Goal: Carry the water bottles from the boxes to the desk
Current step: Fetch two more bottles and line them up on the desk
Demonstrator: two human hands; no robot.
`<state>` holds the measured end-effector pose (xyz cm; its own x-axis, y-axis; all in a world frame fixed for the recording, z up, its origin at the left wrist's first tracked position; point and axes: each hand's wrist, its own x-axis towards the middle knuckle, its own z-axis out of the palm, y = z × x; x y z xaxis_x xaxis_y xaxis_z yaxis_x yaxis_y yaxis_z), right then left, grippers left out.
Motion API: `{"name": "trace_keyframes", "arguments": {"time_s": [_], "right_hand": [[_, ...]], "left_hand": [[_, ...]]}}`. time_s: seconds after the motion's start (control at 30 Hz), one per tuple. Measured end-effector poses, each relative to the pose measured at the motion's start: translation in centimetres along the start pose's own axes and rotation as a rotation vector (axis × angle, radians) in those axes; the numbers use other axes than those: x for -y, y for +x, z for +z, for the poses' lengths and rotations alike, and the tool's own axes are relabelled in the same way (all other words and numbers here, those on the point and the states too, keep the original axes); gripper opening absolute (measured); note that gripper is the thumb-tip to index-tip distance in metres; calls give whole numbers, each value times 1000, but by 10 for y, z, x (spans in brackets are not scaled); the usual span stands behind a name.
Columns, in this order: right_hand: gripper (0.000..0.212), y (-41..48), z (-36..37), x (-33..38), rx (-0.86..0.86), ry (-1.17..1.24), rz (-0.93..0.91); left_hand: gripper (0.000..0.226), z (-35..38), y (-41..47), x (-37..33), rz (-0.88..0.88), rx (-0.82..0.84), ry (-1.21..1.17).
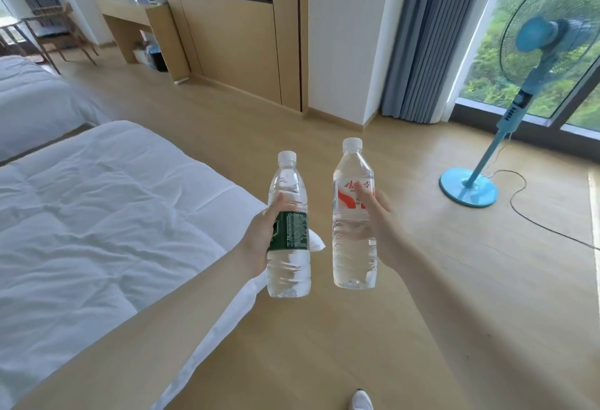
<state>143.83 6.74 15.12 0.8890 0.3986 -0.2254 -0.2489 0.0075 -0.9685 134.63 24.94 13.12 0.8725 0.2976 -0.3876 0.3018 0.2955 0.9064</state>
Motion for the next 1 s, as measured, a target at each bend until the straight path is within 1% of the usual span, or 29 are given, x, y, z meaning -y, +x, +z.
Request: {"name": "trace_keyframes", "arguments": {"time_s": [0.07,0.17,0.3,0.4,0.5,0.63,0.77,0.8,0.93,1.0], "right_hand": [[40,17,-26,13,8,-1,-12],[34,38,-61,27,29,2,-15],[34,62,-96,33,21,20,-12],[30,79,-113,34,27,28,2],[28,96,-122,35,41,36,16],[35,125,-124,40,30,64,42],[32,163,-122,44,-1,-4,6],[32,175,-121,46,-18,-17,1],[34,228,-111,66,-58,-59,16],[37,257,-106,82,-62,-77,7]], "left_hand": [[90,25,15,-10,-9,-26,-9],[78,60,37,-21,-4,-47,-11],[65,96,62,-27,-11,-34,-8],[52,112,79,-33,-16,-43,41],[56,122,96,-37,-44,-56,28],[67,124,124,-40,-69,-55,-56],[80,119,168,-48,-74,-15,-97],[80,118,181,-52,-63,-12,-87],[64,124,234,-80,-24,18,-116],[70,125,261,-99,-17,41,-124]]}}
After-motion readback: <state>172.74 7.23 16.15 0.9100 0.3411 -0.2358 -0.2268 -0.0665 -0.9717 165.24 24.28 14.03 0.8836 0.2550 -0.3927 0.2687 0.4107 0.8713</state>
